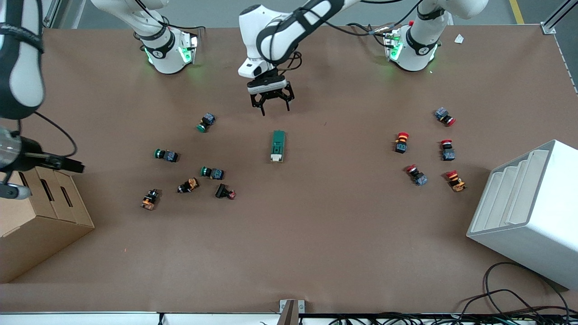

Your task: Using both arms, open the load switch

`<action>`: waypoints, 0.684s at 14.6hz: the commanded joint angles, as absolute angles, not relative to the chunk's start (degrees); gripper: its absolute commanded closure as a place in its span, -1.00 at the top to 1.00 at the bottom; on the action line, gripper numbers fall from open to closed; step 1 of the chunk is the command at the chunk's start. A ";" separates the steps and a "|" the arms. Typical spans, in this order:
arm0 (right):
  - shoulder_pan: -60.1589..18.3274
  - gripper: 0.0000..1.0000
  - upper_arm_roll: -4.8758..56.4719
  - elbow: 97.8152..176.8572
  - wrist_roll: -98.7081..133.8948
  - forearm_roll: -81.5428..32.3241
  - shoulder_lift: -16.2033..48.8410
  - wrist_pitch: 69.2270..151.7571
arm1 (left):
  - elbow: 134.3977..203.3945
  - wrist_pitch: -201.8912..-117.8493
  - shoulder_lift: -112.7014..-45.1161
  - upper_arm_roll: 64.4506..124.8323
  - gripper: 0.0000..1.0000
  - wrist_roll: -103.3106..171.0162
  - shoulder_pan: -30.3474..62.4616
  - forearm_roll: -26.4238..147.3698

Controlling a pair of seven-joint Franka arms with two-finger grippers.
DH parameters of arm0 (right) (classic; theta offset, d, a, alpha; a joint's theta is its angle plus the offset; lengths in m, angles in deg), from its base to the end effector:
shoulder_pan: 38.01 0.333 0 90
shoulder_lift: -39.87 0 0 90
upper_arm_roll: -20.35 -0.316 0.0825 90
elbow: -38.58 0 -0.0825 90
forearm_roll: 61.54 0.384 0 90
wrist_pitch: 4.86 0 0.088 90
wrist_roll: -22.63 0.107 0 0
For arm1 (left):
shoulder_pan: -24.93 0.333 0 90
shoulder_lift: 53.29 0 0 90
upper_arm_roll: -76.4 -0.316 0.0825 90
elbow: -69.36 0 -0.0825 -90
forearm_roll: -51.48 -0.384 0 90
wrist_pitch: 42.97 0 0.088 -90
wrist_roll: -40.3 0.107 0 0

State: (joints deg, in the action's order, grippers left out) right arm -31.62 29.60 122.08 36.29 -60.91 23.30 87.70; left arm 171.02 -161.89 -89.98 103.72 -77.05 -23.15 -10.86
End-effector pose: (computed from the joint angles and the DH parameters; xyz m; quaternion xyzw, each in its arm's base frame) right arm 0.6341 -0.0182 0.5109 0.9876 -0.1421 -0.0617 0.0235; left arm 0.2290 -0.6047 0.2204 -0.9517 -0.0569 -0.2965 0.0562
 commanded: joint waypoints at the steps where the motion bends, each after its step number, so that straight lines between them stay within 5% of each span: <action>1: -23.28 1.00 29.67 123.57 55.42 -61.28 24.40 87.24 | 173.59 -162.24 -93.44 103.65 0.97 -90.25 -23.14 -25.90; 6: -6.23 1.00 29.67 122.78 94.27 -60.75 15.64 88.12 | 175.96 -159.62 -97.40 103.13 0.95 -103.12 -24.63 -43.05; 10: 1.00 1.00 29.58 120.77 115.04 -53.91 5.27 96.89 | 176.94 -154.70 -99.77 103.03 0.96 -106.03 -25.16 -48.27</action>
State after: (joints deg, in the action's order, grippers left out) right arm -0.25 28.79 123.41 107.06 -56.91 10.60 94.53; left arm 176.78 -157.54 -99.06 103.53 -104.73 -24.01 -46.58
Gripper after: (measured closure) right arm 0.000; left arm 0.018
